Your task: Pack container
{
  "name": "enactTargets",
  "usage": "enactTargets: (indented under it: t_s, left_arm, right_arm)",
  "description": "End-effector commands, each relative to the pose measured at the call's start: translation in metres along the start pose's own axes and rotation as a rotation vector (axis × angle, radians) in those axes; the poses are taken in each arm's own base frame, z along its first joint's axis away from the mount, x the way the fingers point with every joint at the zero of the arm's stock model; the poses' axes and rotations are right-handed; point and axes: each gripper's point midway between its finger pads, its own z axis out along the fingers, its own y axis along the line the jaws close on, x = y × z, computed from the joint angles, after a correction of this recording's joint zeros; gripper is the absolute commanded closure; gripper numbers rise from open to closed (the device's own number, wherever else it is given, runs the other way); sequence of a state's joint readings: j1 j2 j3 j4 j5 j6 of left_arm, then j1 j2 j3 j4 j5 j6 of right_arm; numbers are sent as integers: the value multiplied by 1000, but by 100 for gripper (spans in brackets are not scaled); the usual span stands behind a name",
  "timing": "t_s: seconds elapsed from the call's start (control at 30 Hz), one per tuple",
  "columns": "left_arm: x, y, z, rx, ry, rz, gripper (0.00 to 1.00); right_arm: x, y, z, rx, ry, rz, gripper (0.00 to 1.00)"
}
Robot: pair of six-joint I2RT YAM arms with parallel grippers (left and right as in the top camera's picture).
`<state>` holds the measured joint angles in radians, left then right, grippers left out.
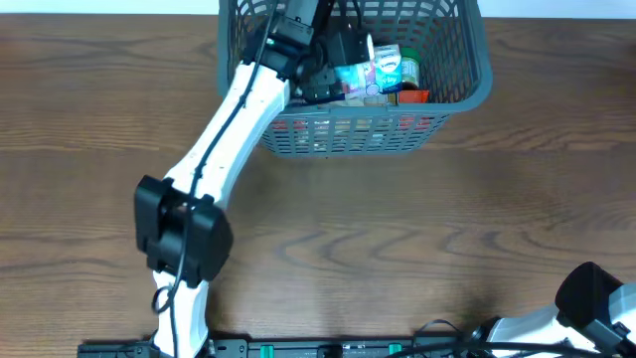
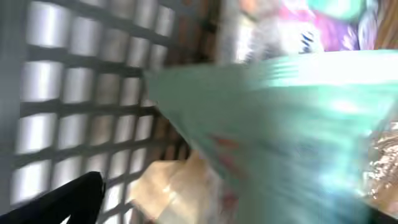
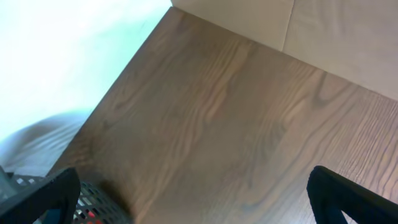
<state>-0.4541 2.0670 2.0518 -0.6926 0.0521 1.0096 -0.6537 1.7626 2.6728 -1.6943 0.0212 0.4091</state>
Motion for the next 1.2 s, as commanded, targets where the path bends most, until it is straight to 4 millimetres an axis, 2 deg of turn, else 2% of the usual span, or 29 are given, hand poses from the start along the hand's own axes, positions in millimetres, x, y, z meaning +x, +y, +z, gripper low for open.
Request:
enactTargets:
  t_s: [0.0,0.07,0.17,0.27,0.3,0.47,0.6,0.7,0.83,0.9,1.07,1.13,1.17]
  left_arm:
    - [-6,52,-80,-193,-33,-140,2]
    - [7,72,-111,-275,-20,-250,2]
    - [33,91,-148,-339,-14,-422,2]
    - [70,102,-175,-378,19,-599,2]
    - [89,103,-183,-386,48,-670,2]
    - [160,96,-204,-403,175,-972,2]
    - [217,82,-219,-440,261,-1347,2]
    - [244,62,-228,-410,322,-1549,2]
    - [270,41,-239,-386,416,-1651,2]
    - [277,38,-243,-387,436,-1658,2]
    - [275,41,-247,-382,434,-1563,2]
    - [271,41,-252,-380,427,-1527,2]
    - [271,41,-252,-379,426,-1522,1]
  right_arm:
    - [1,-3,-1,3,3,-27,1]
    - [1,-3,-1,3,3,-28,1]
    - [1,-2,-1,3,4,-28,1]
    - [1,-2,-1,1,4,-28,1]
    - [1,-2,-1,1,4,-29,1]
    - [1,-1,-1,-7,7,-42,1]
    - [3,3,-1,-29,16,-63,1]
    - [10,19,-1,-123,49,-145,1]
    - [32,51,1,-301,138,-282,1]
    - [46,59,10,-319,193,-331,1]
    - [84,71,43,-255,307,-490,1]
    - [98,86,59,-232,316,-561,1]
    - [101,90,62,-236,319,-572,1]
